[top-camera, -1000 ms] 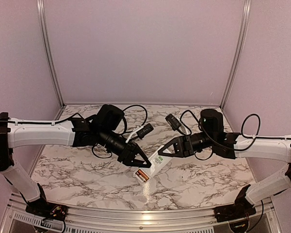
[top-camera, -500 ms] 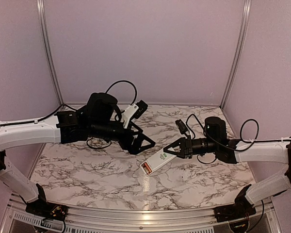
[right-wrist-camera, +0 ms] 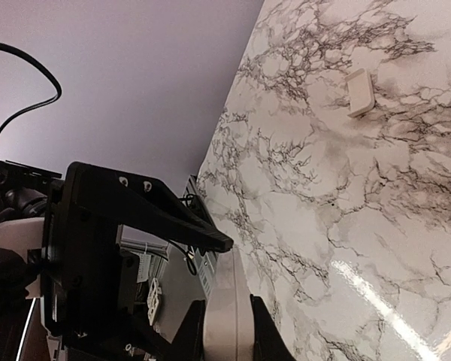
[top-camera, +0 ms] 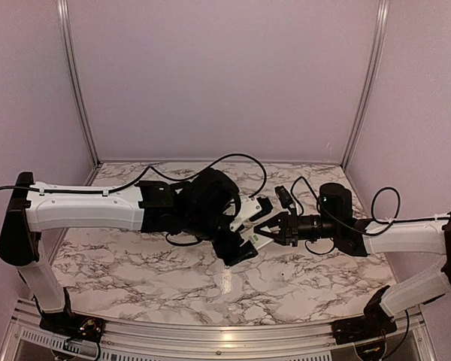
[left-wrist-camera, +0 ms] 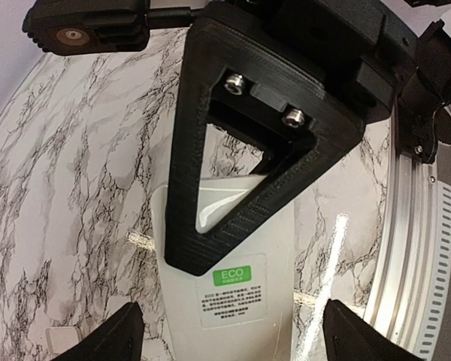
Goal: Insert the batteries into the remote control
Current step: Pass from the right arm to the left
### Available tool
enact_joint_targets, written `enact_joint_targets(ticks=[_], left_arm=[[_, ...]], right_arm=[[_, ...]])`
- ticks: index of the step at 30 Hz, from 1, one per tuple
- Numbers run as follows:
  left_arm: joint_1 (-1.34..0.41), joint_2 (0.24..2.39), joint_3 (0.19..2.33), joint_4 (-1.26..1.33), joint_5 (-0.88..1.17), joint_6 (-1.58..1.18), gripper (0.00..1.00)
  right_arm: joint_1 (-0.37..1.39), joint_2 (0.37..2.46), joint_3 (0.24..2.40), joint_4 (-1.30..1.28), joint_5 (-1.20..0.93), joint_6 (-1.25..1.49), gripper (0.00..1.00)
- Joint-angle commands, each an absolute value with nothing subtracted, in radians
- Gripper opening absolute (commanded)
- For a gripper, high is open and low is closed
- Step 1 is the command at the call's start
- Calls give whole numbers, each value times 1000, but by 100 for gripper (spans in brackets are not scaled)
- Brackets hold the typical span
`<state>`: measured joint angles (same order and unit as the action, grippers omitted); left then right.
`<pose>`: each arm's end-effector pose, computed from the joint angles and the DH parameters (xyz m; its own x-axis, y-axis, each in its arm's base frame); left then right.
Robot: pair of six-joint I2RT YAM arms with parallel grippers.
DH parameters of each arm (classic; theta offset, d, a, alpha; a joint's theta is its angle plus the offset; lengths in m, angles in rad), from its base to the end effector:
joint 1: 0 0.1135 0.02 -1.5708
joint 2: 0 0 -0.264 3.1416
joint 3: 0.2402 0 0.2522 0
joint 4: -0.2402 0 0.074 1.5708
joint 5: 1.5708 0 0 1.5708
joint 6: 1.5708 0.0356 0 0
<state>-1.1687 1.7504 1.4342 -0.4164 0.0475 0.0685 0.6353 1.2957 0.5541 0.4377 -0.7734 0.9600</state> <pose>0.1550 -0.3688 0.2808 -0.1973 0.6386 -0.7439 0.9488 0.3154 0.0192 0.1980 0.1769 0.2166 -0.9255 0.0459 -0.3760 -0.3539 0.2489 0.9015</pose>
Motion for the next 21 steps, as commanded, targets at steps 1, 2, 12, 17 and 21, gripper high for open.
enact_joint_targets(ticks=[1, 2, 12, 17, 21], left_arm=[[-1187, 1794, 1498, -485, -45, 137, 82], [-1189, 1802, 1508, -489, -58, 139, 80], [-1195, 1872, 1573, -532, -81, 172, 62], [-1195, 1899, 1592, -555, -85, 182, 62], [-1195, 1919, 1616, -573, -97, 174, 71]], right_arm=[[629, 1286, 557, 486, -763, 983, 0], [629, 1287, 556, 487, -763, 982, 0], [629, 1296, 546, 502, -769, 988, 0], [629, 1299, 543, 505, -771, 984, 0], [627, 1299, 541, 500, -767, 982, 0]])
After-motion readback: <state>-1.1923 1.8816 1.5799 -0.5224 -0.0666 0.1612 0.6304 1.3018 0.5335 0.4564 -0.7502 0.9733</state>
